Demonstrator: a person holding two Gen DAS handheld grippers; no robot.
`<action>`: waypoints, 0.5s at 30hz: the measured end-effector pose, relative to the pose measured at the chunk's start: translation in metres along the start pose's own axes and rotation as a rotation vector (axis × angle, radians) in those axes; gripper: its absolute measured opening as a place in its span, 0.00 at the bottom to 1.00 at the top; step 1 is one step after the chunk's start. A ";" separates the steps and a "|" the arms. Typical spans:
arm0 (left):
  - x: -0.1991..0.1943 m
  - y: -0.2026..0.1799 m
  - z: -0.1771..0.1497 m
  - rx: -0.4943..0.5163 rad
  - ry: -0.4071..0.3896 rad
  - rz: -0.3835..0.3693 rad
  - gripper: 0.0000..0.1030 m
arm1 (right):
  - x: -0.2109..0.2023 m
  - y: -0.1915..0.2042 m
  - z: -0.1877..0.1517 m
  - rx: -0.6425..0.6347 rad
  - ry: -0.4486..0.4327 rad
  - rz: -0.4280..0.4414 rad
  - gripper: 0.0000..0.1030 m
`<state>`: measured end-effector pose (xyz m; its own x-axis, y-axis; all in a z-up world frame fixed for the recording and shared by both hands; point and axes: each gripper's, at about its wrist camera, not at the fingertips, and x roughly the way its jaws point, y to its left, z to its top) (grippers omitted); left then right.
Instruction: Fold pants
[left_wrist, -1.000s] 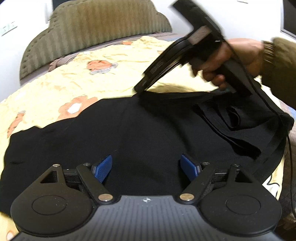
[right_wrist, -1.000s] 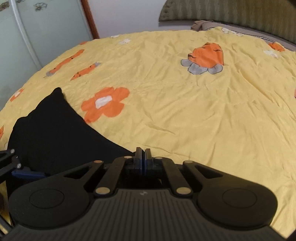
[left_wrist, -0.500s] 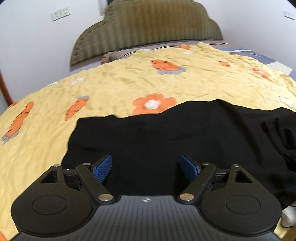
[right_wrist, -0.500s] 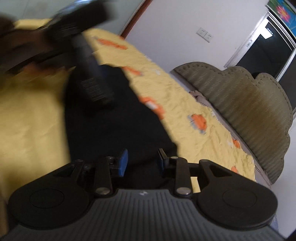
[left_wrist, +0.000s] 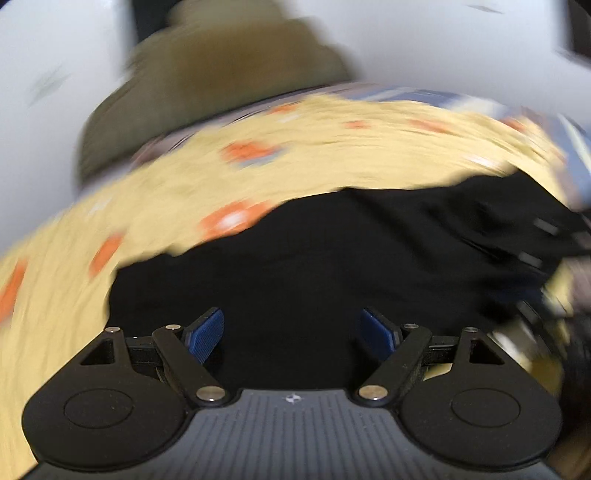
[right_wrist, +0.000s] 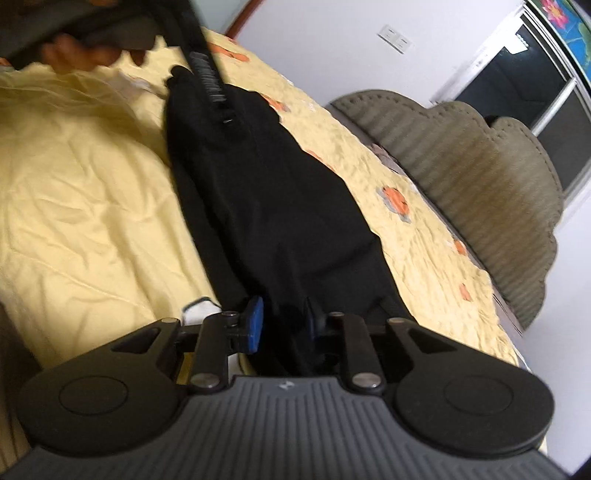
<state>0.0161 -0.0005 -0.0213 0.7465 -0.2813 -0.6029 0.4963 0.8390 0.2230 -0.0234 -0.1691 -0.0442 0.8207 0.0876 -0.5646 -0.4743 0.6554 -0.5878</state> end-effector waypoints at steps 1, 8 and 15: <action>-0.003 -0.011 -0.001 0.080 -0.021 -0.010 0.79 | 0.003 -0.002 0.000 0.017 0.007 0.005 0.11; -0.001 -0.033 0.005 0.267 -0.034 -0.111 0.78 | 0.004 -0.014 0.004 0.116 -0.004 0.032 0.02; -0.003 -0.044 0.007 0.313 -0.013 -0.187 0.59 | 0.002 -0.029 0.005 0.193 -0.024 0.006 0.02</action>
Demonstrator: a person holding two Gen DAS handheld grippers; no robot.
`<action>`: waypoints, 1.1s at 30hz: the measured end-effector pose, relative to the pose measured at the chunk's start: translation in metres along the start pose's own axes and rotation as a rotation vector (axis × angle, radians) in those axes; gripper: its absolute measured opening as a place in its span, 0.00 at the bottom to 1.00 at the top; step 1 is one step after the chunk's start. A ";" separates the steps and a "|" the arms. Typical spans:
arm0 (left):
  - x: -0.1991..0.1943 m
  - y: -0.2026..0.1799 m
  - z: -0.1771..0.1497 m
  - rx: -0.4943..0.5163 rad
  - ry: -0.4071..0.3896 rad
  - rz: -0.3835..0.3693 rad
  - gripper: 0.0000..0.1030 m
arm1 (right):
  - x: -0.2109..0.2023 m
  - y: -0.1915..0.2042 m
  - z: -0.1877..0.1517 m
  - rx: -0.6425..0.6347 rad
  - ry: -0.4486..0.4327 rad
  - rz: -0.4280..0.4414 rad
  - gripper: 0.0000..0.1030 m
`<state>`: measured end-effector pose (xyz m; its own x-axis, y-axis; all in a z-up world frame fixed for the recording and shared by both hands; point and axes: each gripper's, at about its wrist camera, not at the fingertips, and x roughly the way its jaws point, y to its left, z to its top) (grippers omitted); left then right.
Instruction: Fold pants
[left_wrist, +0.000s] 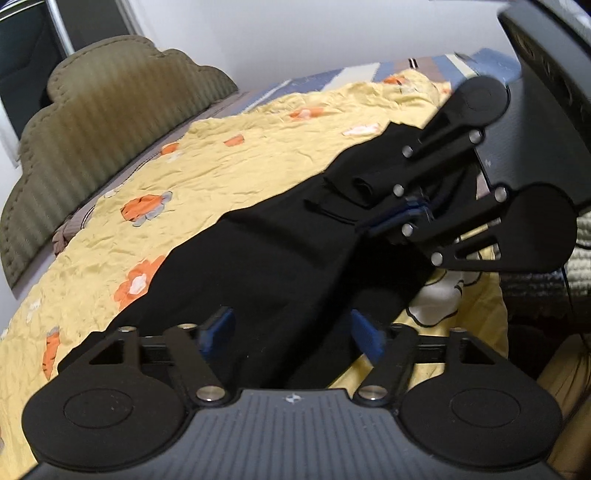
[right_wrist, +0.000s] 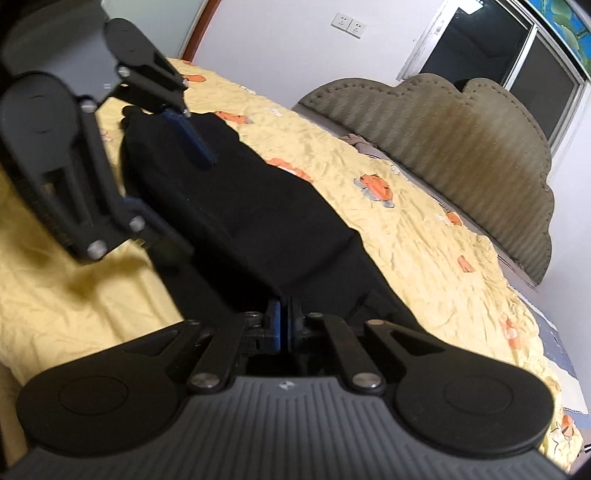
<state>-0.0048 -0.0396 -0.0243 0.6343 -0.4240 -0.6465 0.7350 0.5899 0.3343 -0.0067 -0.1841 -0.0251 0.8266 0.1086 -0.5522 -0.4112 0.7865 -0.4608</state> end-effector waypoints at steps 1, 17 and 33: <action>0.004 -0.001 0.001 -0.002 0.015 -0.007 0.51 | 0.000 0.000 0.001 -0.004 -0.005 -0.003 0.02; 0.007 -0.003 -0.008 -0.020 0.088 -0.031 0.10 | -0.012 0.019 -0.006 -0.083 0.023 0.038 0.03; -0.025 0.031 -0.003 -0.145 -0.003 -0.088 0.20 | -0.041 0.002 -0.017 0.079 -0.032 0.138 0.13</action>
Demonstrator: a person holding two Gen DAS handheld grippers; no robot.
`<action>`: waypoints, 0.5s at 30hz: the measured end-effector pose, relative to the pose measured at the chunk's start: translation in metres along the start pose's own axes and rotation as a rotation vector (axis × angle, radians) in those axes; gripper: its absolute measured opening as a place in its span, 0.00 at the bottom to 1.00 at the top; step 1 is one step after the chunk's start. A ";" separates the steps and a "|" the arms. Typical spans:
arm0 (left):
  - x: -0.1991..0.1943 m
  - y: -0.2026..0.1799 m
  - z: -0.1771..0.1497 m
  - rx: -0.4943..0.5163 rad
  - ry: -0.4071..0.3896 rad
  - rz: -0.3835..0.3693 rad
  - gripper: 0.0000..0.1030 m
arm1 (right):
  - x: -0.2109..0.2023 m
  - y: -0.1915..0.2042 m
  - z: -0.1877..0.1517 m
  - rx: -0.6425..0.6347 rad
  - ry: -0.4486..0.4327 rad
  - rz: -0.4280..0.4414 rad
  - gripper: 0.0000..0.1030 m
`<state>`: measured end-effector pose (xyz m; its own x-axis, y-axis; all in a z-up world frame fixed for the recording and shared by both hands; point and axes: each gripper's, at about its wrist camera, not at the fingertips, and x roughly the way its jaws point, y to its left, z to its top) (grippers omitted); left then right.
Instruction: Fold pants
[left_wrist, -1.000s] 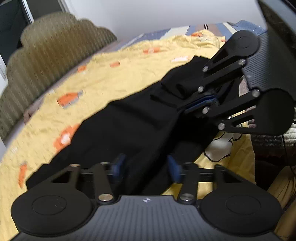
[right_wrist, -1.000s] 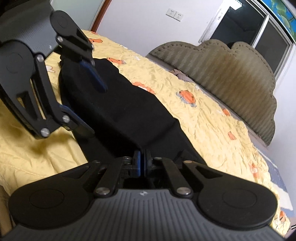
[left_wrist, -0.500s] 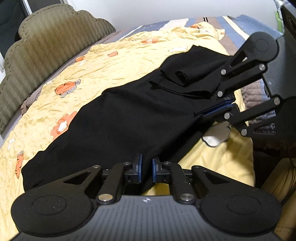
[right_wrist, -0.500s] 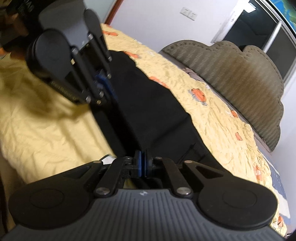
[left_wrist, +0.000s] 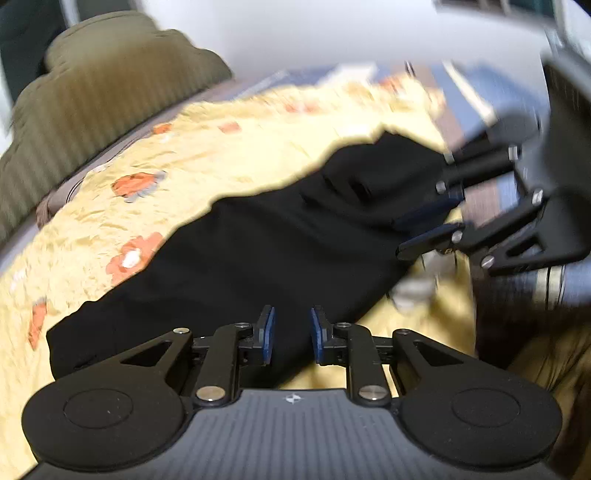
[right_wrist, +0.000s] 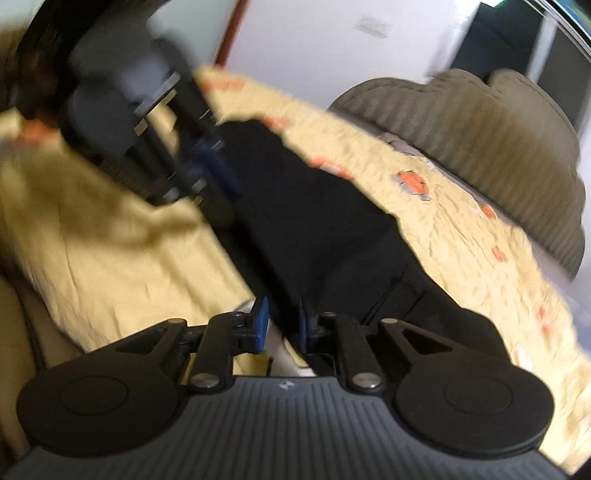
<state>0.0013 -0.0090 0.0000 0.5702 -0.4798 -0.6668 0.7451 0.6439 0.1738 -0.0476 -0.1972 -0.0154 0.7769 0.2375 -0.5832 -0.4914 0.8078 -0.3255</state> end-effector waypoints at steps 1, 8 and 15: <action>0.000 0.011 0.004 -0.055 -0.019 0.013 0.20 | -0.003 -0.006 0.001 0.042 -0.023 -0.016 0.13; 0.046 0.083 -0.024 -0.333 0.135 0.203 0.30 | 0.038 -0.017 -0.005 0.171 0.037 -0.066 0.13; 0.036 0.068 -0.014 -0.306 0.120 0.230 0.30 | 0.006 -0.030 -0.016 0.156 -0.028 -0.068 0.18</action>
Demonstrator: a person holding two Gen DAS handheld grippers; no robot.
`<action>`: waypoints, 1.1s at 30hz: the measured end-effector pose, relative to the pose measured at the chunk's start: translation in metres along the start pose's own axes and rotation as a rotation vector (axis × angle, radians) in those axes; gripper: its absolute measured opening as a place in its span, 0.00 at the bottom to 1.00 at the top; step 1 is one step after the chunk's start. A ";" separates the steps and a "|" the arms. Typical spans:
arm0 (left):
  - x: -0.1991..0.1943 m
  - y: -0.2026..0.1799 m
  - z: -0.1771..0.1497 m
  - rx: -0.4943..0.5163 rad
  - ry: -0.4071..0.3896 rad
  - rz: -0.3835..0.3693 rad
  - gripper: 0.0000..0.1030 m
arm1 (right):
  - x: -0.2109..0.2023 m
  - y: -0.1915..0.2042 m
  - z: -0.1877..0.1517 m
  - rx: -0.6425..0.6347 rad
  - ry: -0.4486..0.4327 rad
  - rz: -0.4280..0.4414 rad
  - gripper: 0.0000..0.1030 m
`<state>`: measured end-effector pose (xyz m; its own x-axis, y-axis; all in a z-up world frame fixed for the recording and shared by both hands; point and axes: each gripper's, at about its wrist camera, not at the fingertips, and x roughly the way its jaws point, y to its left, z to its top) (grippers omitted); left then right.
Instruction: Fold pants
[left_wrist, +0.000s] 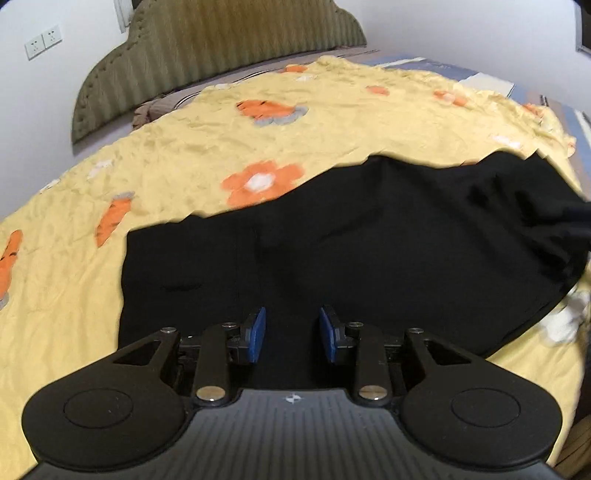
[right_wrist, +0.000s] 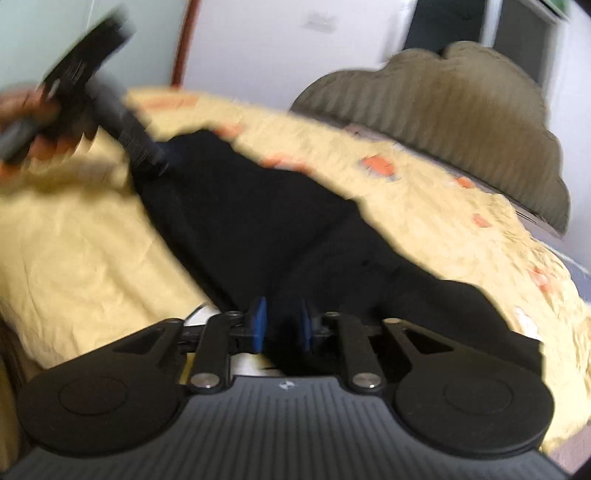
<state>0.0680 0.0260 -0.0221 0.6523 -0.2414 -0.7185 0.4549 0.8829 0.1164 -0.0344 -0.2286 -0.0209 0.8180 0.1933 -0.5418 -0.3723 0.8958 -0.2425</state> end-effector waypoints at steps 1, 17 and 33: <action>-0.002 -0.007 0.007 -0.001 -0.017 -0.042 0.30 | -0.006 -0.013 0.000 0.026 -0.012 -0.038 0.19; 0.043 -0.146 0.098 0.111 -0.101 -0.174 0.68 | 0.028 -0.149 -0.030 0.335 0.114 0.156 0.36; 0.104 -0.201 0.104 0.268 -0.080 -0.059 0.69 | -0.010 -0.078 -0.034 0.028 0.131 0.065 0.05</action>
<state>0.1077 -0.2184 -0.0490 0.6609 -0.3292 -0.6745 0.6303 0.7312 0.2608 -0.0288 -0.3144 -0.0239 0.7276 0.1984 -0.6567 -0.4086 0.8943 -0.1825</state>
